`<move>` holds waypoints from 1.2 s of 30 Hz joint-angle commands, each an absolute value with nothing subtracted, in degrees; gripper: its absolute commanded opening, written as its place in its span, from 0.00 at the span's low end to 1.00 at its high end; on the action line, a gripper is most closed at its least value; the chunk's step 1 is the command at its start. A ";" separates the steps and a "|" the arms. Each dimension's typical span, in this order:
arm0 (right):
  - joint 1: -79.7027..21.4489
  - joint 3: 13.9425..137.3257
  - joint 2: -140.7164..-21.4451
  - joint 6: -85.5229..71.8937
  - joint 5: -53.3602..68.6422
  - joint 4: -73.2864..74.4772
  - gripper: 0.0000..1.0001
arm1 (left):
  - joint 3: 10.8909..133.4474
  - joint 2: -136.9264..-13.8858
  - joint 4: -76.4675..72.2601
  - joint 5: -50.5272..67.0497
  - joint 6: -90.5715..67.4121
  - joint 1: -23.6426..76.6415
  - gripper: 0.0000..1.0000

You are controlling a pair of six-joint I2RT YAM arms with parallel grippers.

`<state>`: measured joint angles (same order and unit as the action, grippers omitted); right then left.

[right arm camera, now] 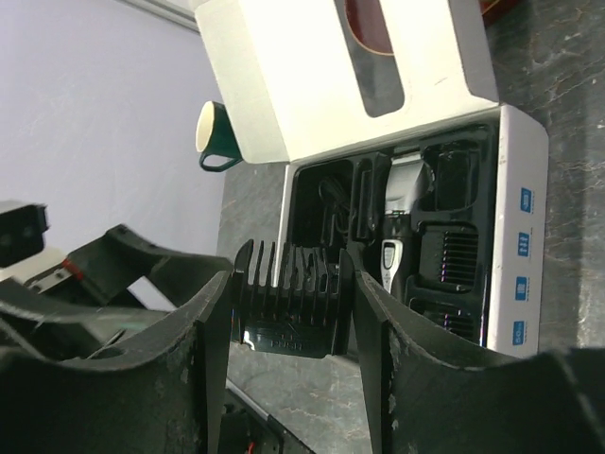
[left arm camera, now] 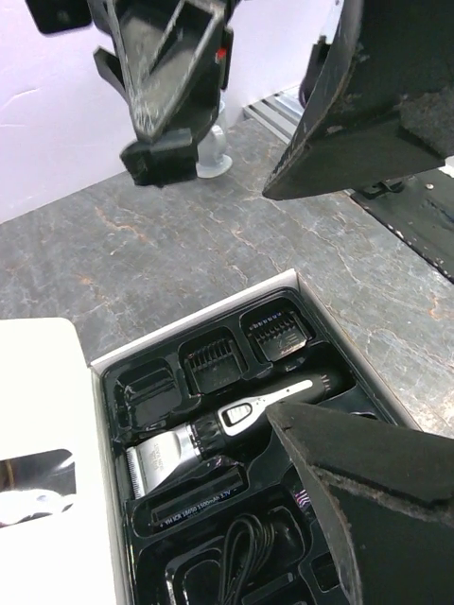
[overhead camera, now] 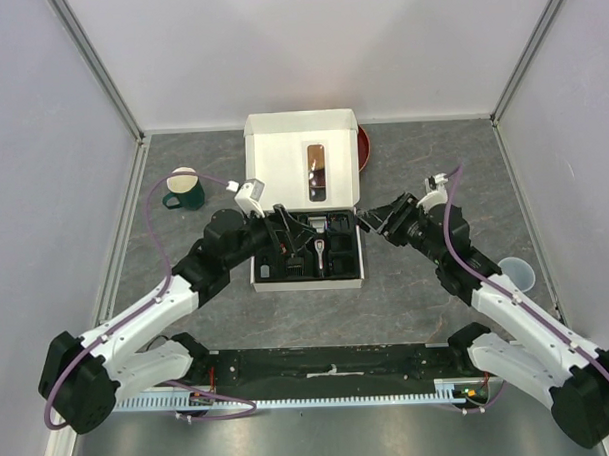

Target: Sort the hair-cutting tools

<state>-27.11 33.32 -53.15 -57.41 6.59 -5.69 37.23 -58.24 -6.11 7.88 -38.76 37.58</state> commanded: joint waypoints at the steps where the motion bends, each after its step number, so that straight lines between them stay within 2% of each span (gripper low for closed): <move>1: -29.26 34.18 -48.70 -55.99 3.79 -0.19 0.40 | 38.41 -61.25 -9.14 12.47 -34.63 37.53 0.90; 5: -29.97 34.28 -46.67 -57.29 2.29 2.73 0.38 | 32.98 -62.93 -18.43 18.18 -36.12 38.05 0.83; 10: -31.11 34.80 -46.75 -59.32 0.35 2.90 0.37 | 29.97 -64.33 -28.64 17.85 -37.09 43.39 0.81; 16: -31.90 33.40 -48.16 -65.65 -2.02 2.64 0.36 | 26.82 -66.26 -42.17 -0.51 -31.73 56.58 0.79; 17: -31.99 33.40 -48.08 -66.44 -2.80 2.81 0.35 | 26.37 -67.40 -46.89 -7.14 -31.29 57.65 0.78; 23: -32.61 35.24 -47.73 -71.28 -6.41 6.93 0.33 | 29.17 -76.19 -57.22 -19.40 -25.06 63.45 0.69; 27: -32.69 37.09 -47.90 -73.47 -8.52 10.27 0.31 | 32.69 -81.20 -60.02 -21.00 -22.68 64.69 0.59; 36: -32.61 38.58 -48.25 -76.64 -10.11 12.39 0.29 | 39.37 -87.18 -60.21 -25.14 -21.18 66.27 0.58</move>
<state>-32.42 35.53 -48.23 -74.39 -8.12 11.81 36.12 -85.19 -54.94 -20.60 -24.95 65.54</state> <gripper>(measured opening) 0.556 0.585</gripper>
